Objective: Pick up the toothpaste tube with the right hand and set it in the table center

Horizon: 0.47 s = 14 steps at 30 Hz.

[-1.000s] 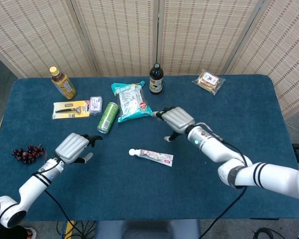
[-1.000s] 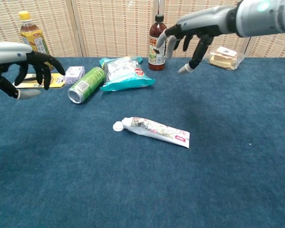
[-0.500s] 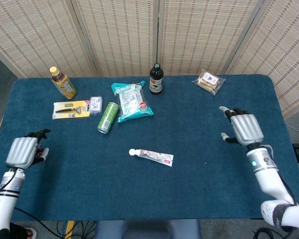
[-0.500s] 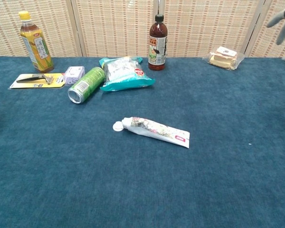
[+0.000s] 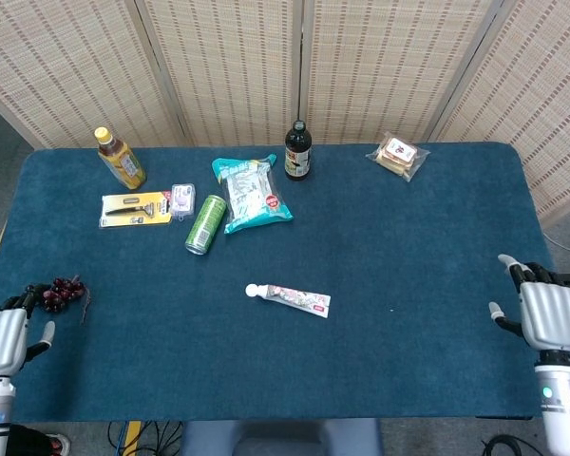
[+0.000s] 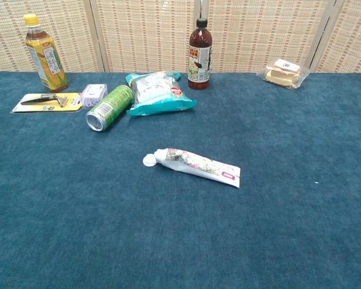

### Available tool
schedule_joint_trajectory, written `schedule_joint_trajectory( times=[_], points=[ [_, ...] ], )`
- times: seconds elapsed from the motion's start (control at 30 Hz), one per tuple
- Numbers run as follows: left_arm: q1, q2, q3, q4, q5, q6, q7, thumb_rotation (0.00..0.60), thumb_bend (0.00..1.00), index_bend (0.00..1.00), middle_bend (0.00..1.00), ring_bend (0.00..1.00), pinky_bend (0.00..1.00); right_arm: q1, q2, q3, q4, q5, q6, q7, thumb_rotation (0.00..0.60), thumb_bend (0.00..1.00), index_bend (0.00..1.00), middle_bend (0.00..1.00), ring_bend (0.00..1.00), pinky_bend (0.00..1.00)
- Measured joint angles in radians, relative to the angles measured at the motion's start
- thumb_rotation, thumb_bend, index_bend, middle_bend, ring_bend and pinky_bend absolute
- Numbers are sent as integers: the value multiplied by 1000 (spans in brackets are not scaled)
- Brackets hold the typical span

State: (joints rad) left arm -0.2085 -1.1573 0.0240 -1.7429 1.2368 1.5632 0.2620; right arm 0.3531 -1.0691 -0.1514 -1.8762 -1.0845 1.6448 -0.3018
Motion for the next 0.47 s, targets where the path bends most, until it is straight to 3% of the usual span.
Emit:
schedule_joint_trajectory(
  times=[0.23,0.47],
  points=[
    [33,-5,16,-32,47,6,42,600,362,207,330,312,439,-65,-16,11,-21,-70,6,-28,600,333,215,348,230,267],
    [34,-10,-6,-28,88,-7,43,600,361,207,327,311,438,-119,-6,32,-45,-103,12,-40,600,334,215,348,231,267]
  ],
)
